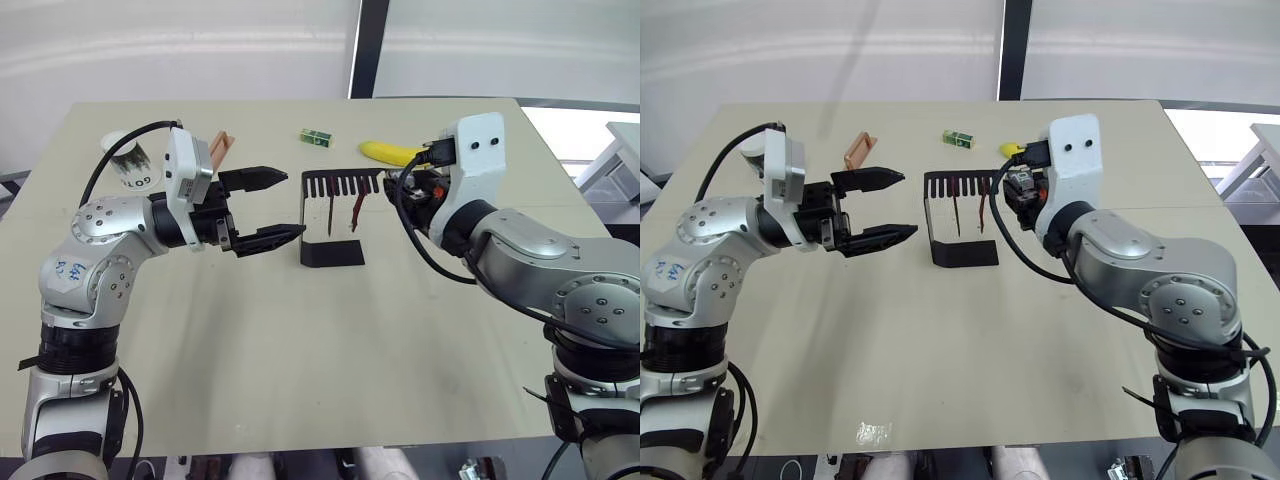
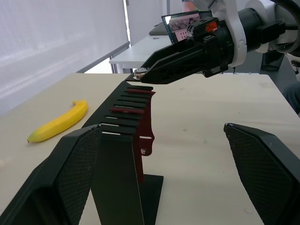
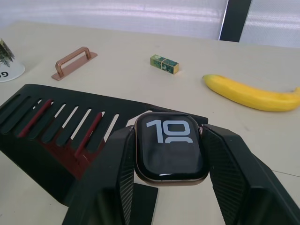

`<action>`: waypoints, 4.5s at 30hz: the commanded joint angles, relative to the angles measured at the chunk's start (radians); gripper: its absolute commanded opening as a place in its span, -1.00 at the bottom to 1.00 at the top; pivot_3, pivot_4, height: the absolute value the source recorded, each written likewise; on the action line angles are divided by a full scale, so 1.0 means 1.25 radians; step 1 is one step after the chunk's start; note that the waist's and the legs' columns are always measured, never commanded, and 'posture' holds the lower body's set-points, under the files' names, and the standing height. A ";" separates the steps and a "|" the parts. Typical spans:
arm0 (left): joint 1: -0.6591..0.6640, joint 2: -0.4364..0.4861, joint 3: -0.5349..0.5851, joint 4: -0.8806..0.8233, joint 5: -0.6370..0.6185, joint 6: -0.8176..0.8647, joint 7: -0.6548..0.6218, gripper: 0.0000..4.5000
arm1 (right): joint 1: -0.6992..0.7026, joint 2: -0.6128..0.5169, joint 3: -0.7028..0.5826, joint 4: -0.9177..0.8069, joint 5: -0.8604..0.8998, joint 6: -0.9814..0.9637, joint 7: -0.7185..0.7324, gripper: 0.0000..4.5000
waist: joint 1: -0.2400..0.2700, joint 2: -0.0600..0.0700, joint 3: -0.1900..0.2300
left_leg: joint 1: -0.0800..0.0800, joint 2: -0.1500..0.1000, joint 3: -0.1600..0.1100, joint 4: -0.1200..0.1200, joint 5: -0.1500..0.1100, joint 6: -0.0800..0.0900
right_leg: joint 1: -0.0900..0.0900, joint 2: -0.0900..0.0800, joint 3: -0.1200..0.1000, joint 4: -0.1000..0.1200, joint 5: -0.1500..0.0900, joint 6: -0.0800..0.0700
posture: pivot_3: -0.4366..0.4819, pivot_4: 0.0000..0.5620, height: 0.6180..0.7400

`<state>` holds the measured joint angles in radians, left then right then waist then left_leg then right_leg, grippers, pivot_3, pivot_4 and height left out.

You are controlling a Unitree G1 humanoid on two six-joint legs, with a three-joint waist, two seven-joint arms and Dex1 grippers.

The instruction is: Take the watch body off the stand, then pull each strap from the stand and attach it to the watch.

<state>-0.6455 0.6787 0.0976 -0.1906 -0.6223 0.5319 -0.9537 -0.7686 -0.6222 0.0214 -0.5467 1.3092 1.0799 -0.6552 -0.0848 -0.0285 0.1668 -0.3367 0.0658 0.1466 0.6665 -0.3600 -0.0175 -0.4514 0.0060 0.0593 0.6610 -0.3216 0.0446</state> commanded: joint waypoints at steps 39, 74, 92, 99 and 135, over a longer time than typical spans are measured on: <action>0.027 -0.004 -0.008 -0.102 -0.066 0.021 -0.036 1.00 | 0.223 -0.230 -0.293 -0.163 0.106 -0.022 0.183 -0.26 | 0.007 0.000 0.000 | -0.002 0.000 0.000 -0.001 0.000 0.000 | 0.000 0.000 0.000 -0.002 0.000 0.000 | -0.05 -0.47 1.00; 0.091 -0.060 -0.170 -0.090 0.060 -0.103 -0.136 1.00 | 0.740 0.114 -0.150 0.001 -0.665 -0.342 0.486 -0.26 | 0.005 0.000 0.000 | 0.002 -0.001 0.000 0.000 0.000 0.000 | 0.003 0.001 0.001 -0.001 0.000 0.000 | -0.05 -0.47 1.00; 0.095 -0.066 -0.157 -0.068 0.060 -0.112 -0.124 1.00 | 0.745 0.130 -0.195 -0.021 -0.689 -0.305 0.556 0.59 | 0.005 0.000 0.000 | 0.002 -0.001 0.000 0.000 0.000 0.000 | 0.003 0.001 0.001 0.000 0.000 0.000 | -0.05 -0.47 1.00; 0.207 -0.025 -0.052 -0.077 0.024 -0.040 -0.058 1.00 | 0.894 0.063 -0.376 -0.218 -0.549 -0.273 0.704 0.95 | 0.003 0.002 -0.001 | 0.003 0.000 0.000 -0.001 0.000 0.000 | 0.003 0.001 0.001 0.000 0.000 0.000 | -0.05 -0.47 1.00; 0.193 -0.196 -0.128 -0.154 0.243 0.073 0.414 1.00 | 0.711 -0.170 -0.427 -0.221 -0.220 -0.298 1.004 0.95 | 0.026 -0.003 -0.002 | 0.005 -0.001 -0.001 0.001 -0.001 0.001 | 0.007 0.001 0.001 -0.001 0.001 0.002 | -0.05 -0.47 1.00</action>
<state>-0.3790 0.4398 -0.0475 -0.4002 -0.3545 0.6548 -0.4591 0.1408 -0.8419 -0.5385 -0.7949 1.0288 0.7183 0.6374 -0.0523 -0.0319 0.1646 -0.3301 0.0640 0.1452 0.6684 -0.3613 -0.0165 -0.4423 0.0075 0.0605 0.6601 -0.3203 0.0474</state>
